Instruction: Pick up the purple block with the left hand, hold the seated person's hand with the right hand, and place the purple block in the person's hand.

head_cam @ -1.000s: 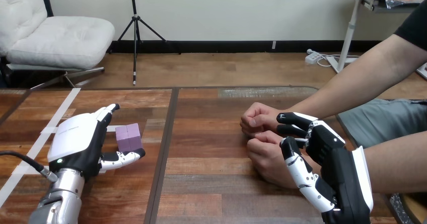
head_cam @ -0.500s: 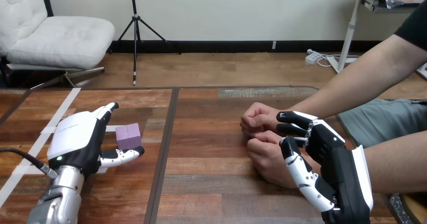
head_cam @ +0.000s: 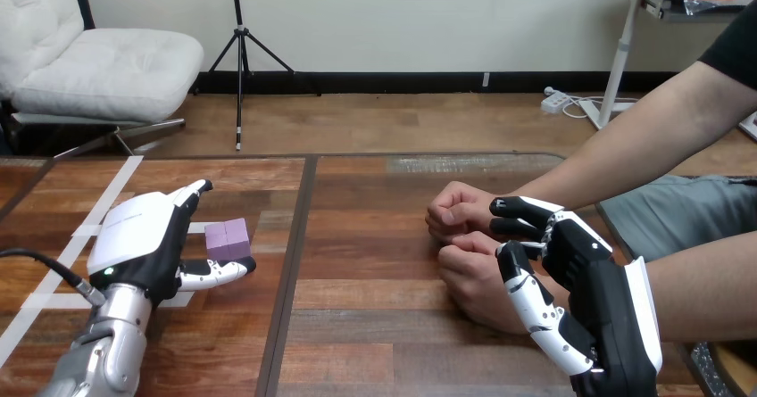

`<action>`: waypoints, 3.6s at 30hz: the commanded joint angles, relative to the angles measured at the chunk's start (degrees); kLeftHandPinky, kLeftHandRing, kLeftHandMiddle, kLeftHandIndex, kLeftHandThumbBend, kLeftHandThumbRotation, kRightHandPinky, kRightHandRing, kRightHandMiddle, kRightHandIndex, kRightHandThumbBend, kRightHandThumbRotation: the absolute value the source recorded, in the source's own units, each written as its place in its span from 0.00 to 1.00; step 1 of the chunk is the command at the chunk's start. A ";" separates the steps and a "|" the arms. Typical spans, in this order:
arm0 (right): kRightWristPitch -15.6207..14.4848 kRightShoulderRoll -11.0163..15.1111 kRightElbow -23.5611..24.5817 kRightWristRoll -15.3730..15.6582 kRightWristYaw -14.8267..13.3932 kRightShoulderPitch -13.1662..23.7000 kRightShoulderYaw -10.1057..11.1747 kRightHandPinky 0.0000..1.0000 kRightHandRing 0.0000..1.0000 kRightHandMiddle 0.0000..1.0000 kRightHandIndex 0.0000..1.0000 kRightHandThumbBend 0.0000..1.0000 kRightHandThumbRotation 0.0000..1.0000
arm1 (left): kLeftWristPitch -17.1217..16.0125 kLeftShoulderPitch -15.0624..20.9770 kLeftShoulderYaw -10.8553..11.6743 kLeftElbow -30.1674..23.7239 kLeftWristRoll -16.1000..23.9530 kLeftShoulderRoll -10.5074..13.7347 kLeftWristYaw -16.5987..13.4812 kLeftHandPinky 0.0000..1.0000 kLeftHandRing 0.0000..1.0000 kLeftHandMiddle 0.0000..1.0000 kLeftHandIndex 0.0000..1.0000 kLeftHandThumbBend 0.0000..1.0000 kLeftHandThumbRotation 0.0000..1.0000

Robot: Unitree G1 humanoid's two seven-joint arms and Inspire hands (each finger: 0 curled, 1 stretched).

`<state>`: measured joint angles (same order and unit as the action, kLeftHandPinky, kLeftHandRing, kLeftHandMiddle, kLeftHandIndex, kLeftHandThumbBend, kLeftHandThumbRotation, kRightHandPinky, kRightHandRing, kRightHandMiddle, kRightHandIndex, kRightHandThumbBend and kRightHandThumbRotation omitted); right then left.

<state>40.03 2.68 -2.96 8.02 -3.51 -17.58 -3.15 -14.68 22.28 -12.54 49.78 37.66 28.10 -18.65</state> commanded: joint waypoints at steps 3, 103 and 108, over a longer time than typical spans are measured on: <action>1.25 -0.16 0.29 0.24 -0.40 3.54 0.57 0.59 0.70 0.73 0.68 0.37 0.46 | -1.10 6.39 -1.09 2.16 -0.69 -0.33 0.30 0.79 0.88 0.89 0.90 0.74 0.40; 2.34 -0.31 0.48 0.96 -1.10 2.81 0.62 0.58 0.70 0.72 0.67 0.37 0.49 | 2.85 14.99 -5.16 16.30 -1.94 -5.16 -3.28 0.50 0.57 0.61 0.61 0.65 0.00; 2.34 -0.33 0.40 0.94 -1.13 2.84 0.63 0.58 0.70 0.72 0.67 0.37 0.49 | 2.45 14.95 -5.32 16.93 -2.53 -5.39 -4.88 0.45 0.50 0.54 0.55 0.63 0.00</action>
<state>40.80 2.60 -2.95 9.24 -4.24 -17.60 -3.01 -11.18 33.74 -18.39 66.01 36.12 23.17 -20.99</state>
